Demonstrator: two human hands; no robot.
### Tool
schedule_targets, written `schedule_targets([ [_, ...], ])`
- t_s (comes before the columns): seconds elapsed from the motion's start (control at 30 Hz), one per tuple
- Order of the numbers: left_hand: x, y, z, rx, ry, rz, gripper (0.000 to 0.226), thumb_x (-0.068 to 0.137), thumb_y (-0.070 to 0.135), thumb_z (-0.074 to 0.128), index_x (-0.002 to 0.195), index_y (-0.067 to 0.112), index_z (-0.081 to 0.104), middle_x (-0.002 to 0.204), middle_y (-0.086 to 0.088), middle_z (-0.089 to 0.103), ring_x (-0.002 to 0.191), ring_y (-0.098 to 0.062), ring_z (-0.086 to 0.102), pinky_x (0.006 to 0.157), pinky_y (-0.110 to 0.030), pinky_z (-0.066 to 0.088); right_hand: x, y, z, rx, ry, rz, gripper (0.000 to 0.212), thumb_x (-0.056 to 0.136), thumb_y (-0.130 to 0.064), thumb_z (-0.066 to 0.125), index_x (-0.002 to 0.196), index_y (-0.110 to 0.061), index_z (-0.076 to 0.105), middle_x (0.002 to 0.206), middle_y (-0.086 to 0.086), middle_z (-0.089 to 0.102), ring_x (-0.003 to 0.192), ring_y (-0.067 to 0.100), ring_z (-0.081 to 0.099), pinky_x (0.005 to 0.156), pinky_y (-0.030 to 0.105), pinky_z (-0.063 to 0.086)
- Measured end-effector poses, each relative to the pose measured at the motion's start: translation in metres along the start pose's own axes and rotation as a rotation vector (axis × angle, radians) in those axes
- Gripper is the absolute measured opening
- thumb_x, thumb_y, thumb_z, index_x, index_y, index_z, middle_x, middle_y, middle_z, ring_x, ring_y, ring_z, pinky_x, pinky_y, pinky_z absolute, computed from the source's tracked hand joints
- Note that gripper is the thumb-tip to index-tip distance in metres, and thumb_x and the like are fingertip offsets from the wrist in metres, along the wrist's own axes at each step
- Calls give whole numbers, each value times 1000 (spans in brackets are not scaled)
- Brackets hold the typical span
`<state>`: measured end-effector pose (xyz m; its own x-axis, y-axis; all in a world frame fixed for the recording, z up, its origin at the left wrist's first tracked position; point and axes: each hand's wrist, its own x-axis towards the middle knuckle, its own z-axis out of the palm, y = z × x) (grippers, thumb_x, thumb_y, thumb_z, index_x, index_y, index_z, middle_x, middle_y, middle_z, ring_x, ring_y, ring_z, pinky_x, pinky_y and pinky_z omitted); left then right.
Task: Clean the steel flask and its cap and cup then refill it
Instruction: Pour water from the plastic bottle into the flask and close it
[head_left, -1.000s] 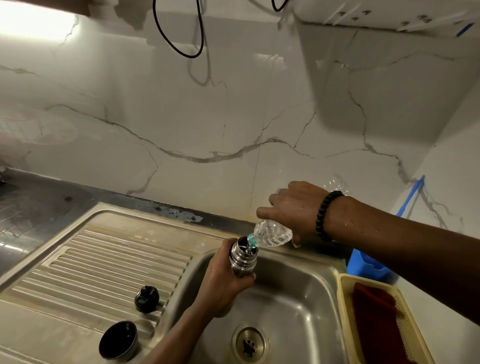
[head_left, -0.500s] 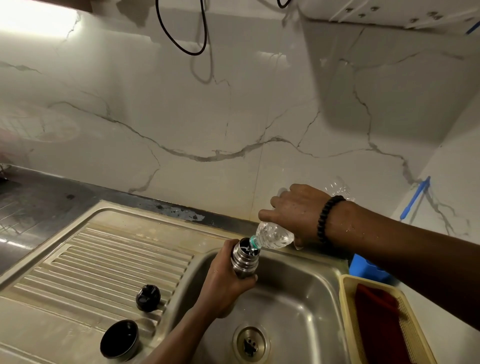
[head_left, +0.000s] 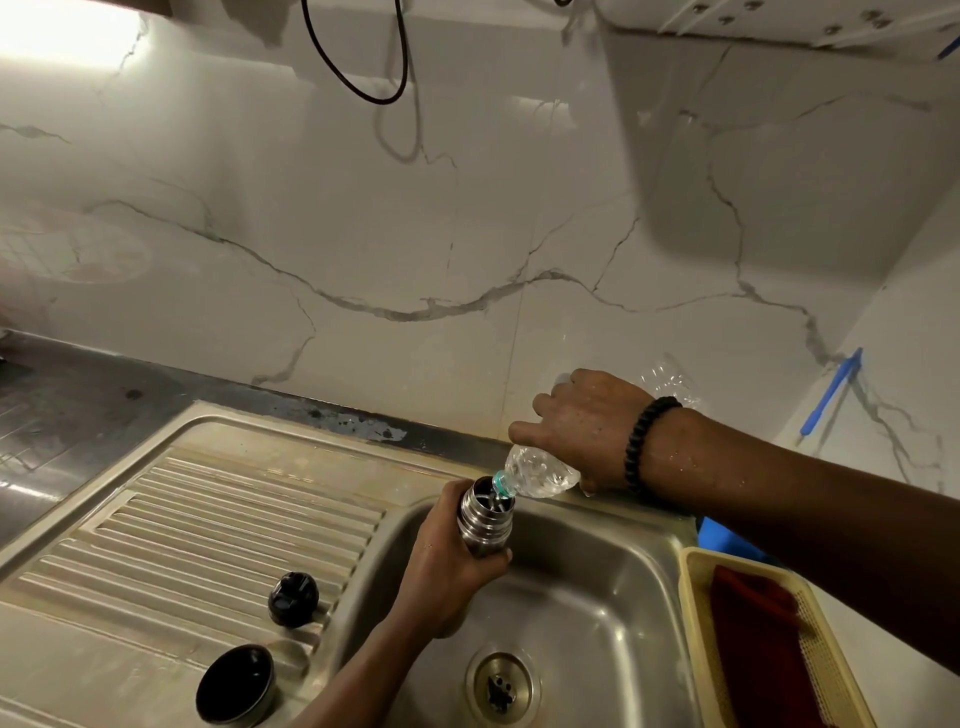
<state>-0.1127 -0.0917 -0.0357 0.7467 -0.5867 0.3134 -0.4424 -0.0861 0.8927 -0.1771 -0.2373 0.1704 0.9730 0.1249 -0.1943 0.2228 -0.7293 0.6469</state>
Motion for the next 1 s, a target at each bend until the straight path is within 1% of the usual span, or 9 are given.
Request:
schedule_targets([
  [0.27, 1, -2, 1, -16, 11, -3, 69, 66, 8, 86, 120, 33, 51, 105, 9, 67, 97, -7, 65, 78, -13, 49, -1, 5, -2, 10, 21, 9, 56, 88, -27, 65, 136, -25, 36, 119, 8, 55, 104, 26, 54, 90, 37, 39],
  [0.5, 2, -4, 2, -47, 4, -28, 70, 66, 6, 86, 122, 30, 51, 106, 7, 68, 97, -7, 66, 78, -15, 50, 0, -1, 4, 6, 37, 20, 52, 91, -15, 59, 136, -23, 36, 119, 9, 56, 106, 27, 54, 90, 37, 39],
  [0.6, 4, -3, 1, -65, 0, -37, 72, 68, 6, 86, 126, 29, 49, 109, 8, 67, 100, -6, 66, 80, -15, 51, 0, -3, 7, 40, 32, 42, 55, 88, -21, 64, 135, -23, 35, 117, 8, 56, 104, 27, 54, 81, 36, 35],
  [0.67, 5, -4, -1, -70, 9, -42, 73, 68, 6, 86, 126, 29, 49, 109, 7, 67, 100, -5, 66, 80, -14, 51, 0, -9, 14, 119, 6, 89, 63, 84, -30, 72, 135, -23, 36, 116, 7, 57, 102, 26, 54, 80, 36, 36],
  [0.73, 8, -4, -4, -80, 40, -47, 73, 69, 6, 86, 127, 29, 49, 109, 6, 68, 100, -6, 66, 79, -16, 52, 0, -18, 25, 268, 29, 169, 72, 78, -41, 77, 134, -23, 36, 114, 5, 58, 101, 26, 54, 79, 36, 39],
  [0.83, 12, -5, -13, -110, 113, -65, 73, 69, 6, 87, 127, 32, 48, 110, 6, 68, 98, -7, 67, 77, -22, 54, 4, -37, 42, 626, 121, 320, 77, 76, -51, 75, 136, -25, 33, 119, 2, 57, 102, 23, 58, 80, 33, 45],
  [0.87, 14, -5, -17, -120, 139, -67, 73, 69, 8, 88, 127, 30, 49, 110, 6, 69, 97, -7, 68, 77, -23, 55, 7, -45, 48, 774, 166, 368, 79, 76, -53, 75, 136, -27, 32, 122, 0, 57, 104, 22, 59, 81, 32, 48],
  [0.93, 20, -5, -26, -130, 187, -63, 73, 67, 15, 92, 126, 24, 51, 109, 2, 70, 96, -9, 69, 77, -22, 56, 16, -66, 60, 1172, 267, 445, 77, 71, -55, 78, 131, -34, 34, 122, -6, 59, 105, 14, 61, 87, 35, 53],
  [1.0, 27, -7, -35, -125, 235, -70, 72, 65, 11, 92, 124, 18, 52, 106, -2, 71, 93, -9, 70, 74, -18, 54, 27, -91, 69, 1542, 390, 503, 70, 65, -52, 83, 120, -41, 41, 115, -14, 63, 102, 3, 63, 89, 36, 55],
])
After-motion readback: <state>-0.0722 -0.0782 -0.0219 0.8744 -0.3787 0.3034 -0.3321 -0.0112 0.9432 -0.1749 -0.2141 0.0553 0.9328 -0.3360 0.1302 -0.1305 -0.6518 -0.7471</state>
